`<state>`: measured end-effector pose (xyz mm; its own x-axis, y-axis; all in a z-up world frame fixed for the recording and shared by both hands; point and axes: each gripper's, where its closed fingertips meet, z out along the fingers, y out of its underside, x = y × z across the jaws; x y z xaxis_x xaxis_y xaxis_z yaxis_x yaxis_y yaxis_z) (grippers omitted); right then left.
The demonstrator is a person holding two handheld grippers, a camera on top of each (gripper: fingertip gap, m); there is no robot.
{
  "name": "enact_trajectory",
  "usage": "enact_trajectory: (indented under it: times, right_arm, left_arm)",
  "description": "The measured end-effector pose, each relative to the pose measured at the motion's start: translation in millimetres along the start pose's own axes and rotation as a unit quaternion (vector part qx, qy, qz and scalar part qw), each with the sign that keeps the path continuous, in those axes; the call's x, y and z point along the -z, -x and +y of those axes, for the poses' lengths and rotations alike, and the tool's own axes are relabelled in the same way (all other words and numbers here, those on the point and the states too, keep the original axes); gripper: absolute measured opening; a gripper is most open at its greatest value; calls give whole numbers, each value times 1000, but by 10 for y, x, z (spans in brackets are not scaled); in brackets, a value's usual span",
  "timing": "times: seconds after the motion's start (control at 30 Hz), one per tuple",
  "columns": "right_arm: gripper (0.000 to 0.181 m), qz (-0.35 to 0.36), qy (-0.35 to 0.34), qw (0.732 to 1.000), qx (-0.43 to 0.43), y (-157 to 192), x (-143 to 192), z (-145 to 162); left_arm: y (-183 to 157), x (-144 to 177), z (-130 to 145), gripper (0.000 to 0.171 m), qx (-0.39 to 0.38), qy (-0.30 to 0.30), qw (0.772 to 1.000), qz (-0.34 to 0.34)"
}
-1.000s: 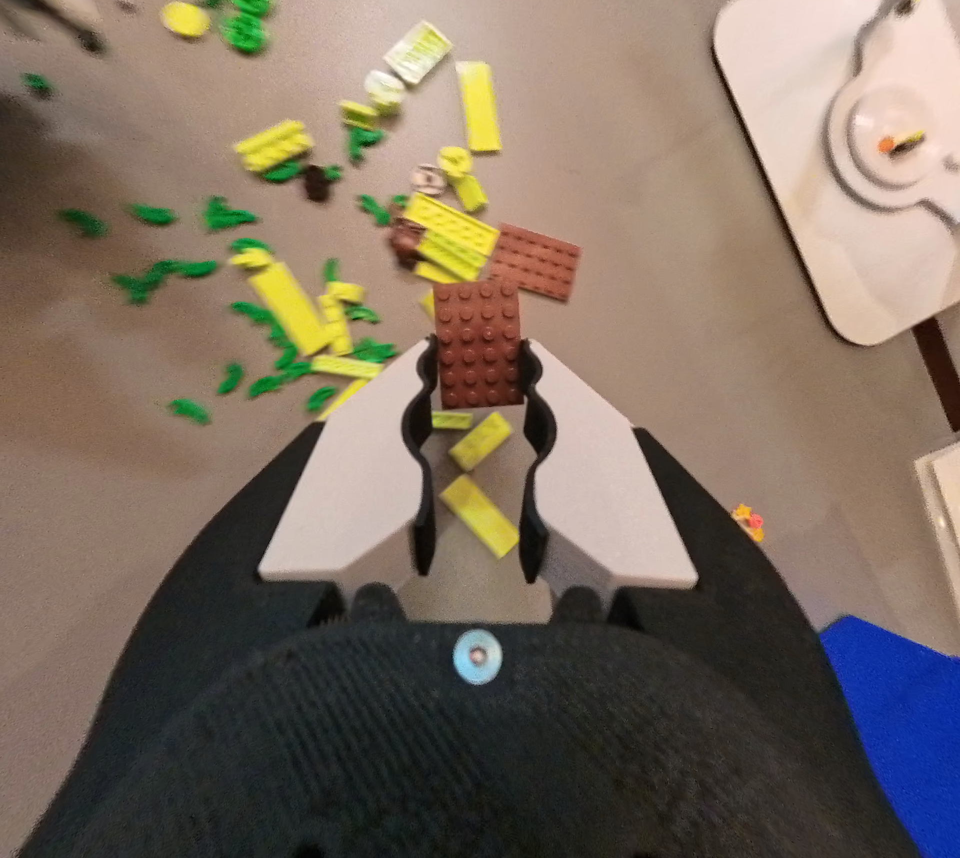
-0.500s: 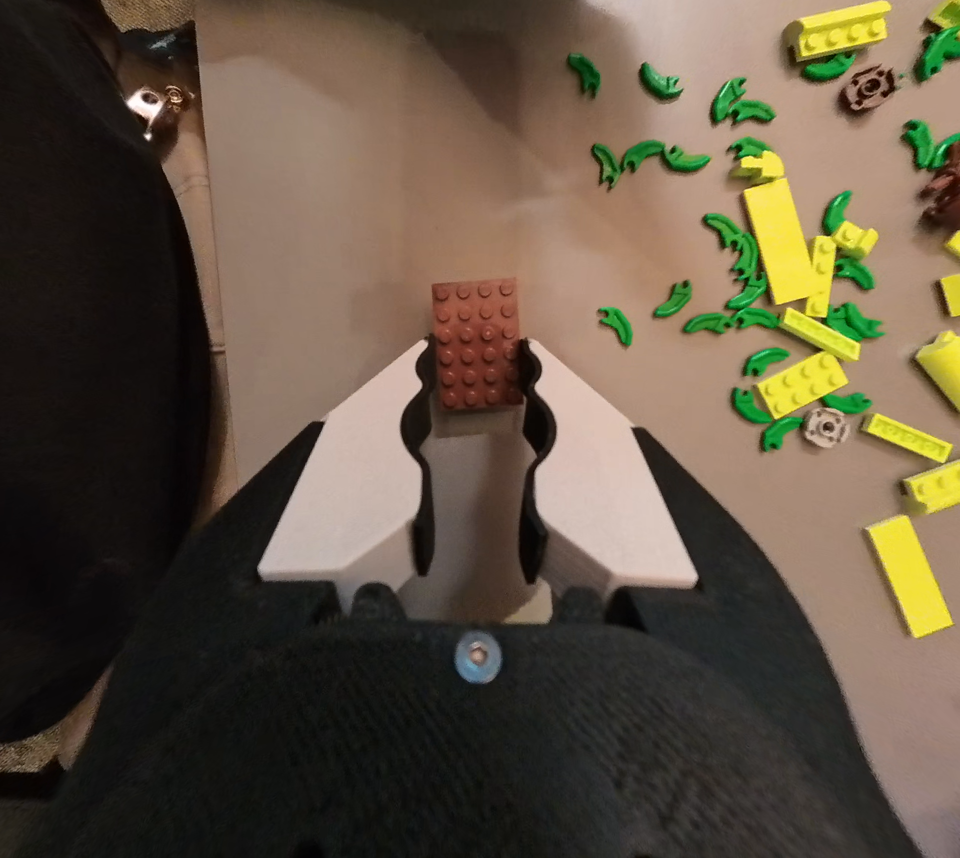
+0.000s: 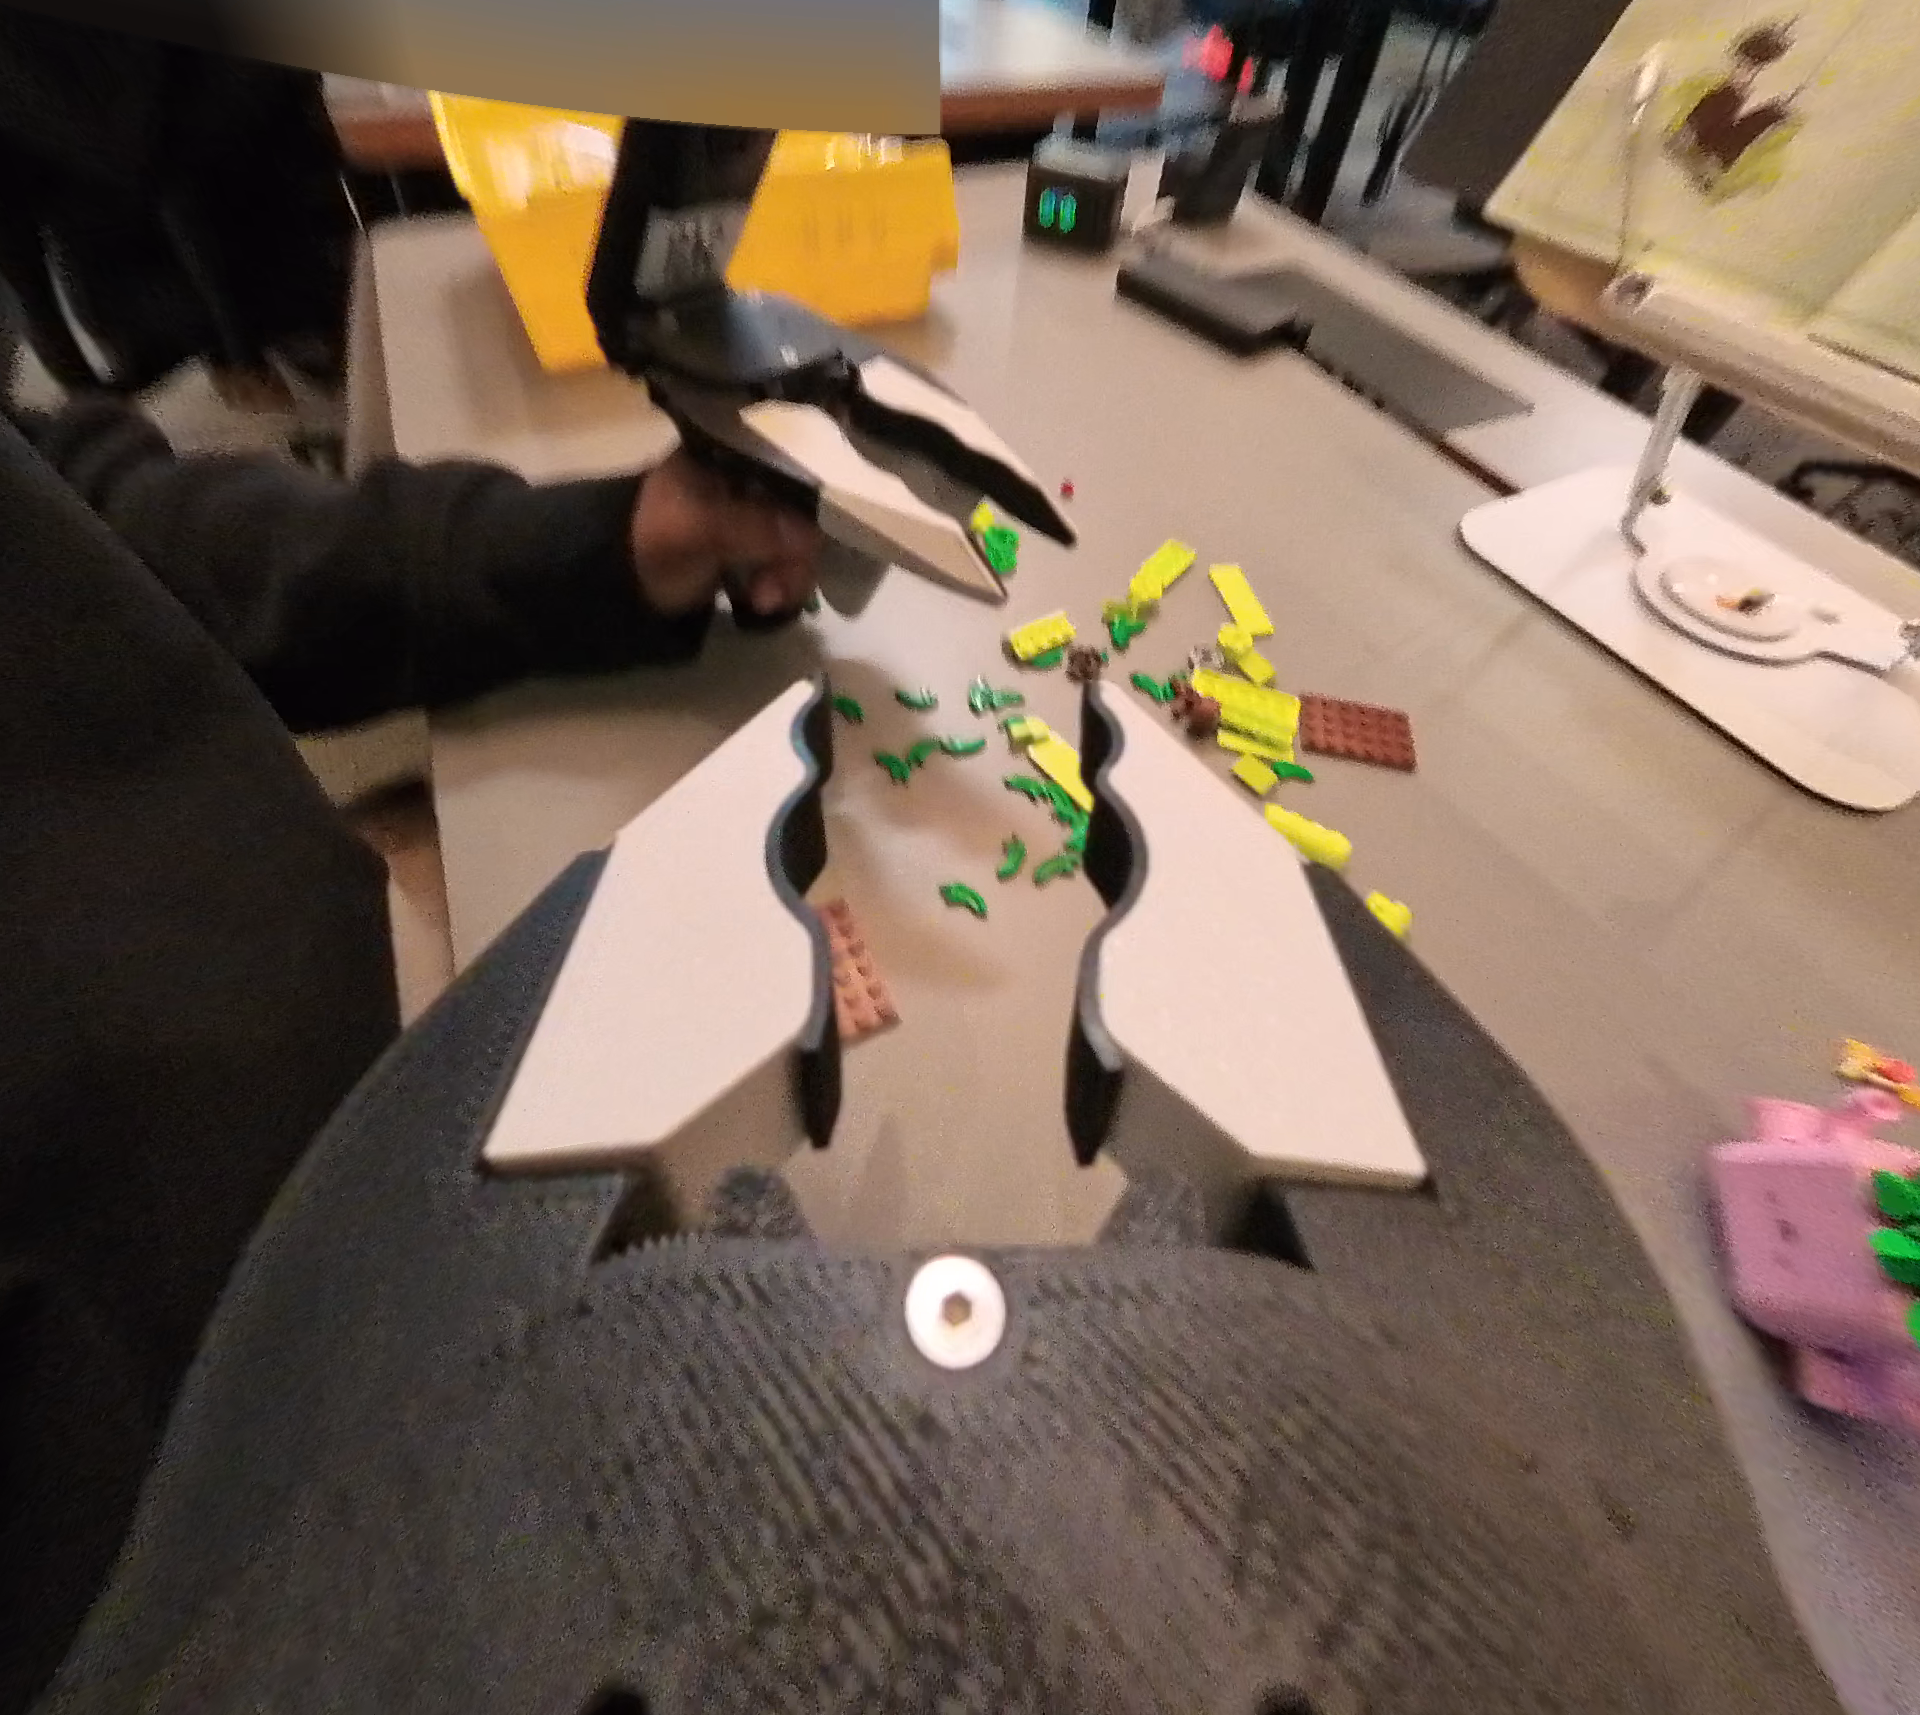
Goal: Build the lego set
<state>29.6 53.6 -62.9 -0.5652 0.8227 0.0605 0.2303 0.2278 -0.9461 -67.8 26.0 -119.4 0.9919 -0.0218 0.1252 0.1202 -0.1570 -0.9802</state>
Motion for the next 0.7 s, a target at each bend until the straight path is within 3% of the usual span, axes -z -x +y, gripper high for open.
enact_trajectory:
  times: [0.07, 0.23, 0.33, 0.37, 0.43, 0.57, 0.7]
  right_arm:
    - [39, 15, -50, 999, -8, 55, -19, 27]
    - [31, 66, -95, 993, -22, -16, -212, 282]
    - [29, 34, -155, 986, -52, 91, -273, 308]
    - [20, 24, -167, 984, -58, 124, -275, 316]
    - [0, 24, -175, 983, -39, 148, -229, 304]
    - [0, 75, -194, 978, -29, 21, -142, 296]
    - [0, 67, -186, 980, -39, 13, -166, 312]
  left_arm:
    - [-8, -9, 10, 42, -2, 2, 1000, 1]
    - [-22, -30, 24, 40, 4, 4, 1000, 9]
    - [-40, -32, 30, 34, -2, 6, 1000, 11]
    - [-52, -36, 36, 29, -3, 8, 1000, 14]
    - [-73, -44, 57, 18, -3, 12, 1000, 21]
    - [-78, -51, 95, 13, 14, 20, 999, 29]
    - [-68, -54, 98, 13, 22, 20, 999, 32]
